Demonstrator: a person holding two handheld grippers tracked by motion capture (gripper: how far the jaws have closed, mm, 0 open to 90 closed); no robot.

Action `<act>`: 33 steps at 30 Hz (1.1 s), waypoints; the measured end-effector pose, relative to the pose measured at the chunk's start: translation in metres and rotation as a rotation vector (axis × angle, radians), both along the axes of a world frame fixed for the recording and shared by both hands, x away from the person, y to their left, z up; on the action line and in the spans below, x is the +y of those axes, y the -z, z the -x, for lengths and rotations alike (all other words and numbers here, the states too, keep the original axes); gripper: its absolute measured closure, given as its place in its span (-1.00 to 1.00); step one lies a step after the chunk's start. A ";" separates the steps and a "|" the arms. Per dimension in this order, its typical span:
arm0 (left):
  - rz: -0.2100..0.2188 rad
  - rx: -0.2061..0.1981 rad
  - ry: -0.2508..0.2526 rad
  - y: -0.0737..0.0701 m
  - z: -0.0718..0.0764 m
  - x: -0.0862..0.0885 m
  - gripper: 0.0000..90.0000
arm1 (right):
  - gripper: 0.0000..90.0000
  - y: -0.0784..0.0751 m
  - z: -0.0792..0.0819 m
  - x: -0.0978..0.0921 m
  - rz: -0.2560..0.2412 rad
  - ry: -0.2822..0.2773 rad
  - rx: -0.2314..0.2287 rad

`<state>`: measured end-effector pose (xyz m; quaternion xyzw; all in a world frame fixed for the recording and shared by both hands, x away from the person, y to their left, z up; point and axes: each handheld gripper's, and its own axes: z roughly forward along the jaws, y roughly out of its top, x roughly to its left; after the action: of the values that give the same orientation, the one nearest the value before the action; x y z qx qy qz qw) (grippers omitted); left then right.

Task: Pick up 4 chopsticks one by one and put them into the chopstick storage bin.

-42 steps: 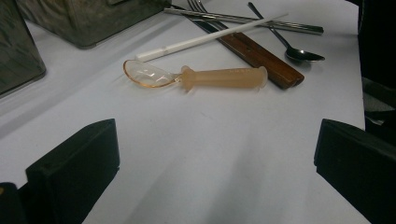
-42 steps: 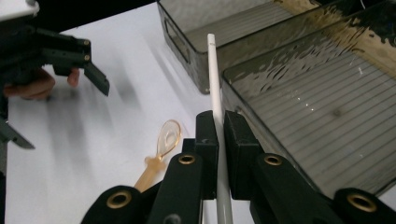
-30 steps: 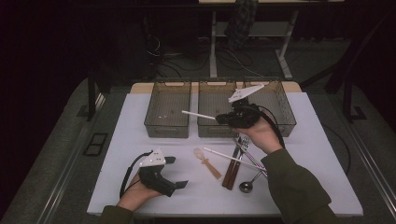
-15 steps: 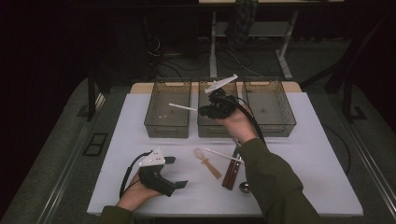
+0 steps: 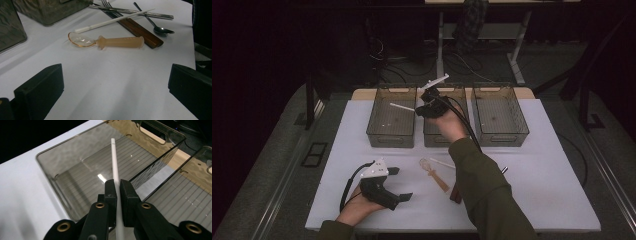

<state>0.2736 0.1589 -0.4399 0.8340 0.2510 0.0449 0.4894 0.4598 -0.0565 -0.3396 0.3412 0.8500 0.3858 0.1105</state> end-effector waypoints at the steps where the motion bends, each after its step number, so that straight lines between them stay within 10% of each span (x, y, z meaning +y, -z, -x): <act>1: 0.000 0.001 -0.001 0.000 0.000 0.000 -1.00 | 0.88 0.002 -0.002 0.002 0.000 0.006 0.006; 33: 0.009 0.003 0.000 0.000 0.000 0.000 -1.00 | 0.87 0.041 -0.038 0.088 0.133 0.068 0.050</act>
<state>0.2734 0.1593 -0.4397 0.8317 0.2520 0.0426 0.4929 0.4976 0.0318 -0.3803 0.3713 0.8642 0.3157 0.1247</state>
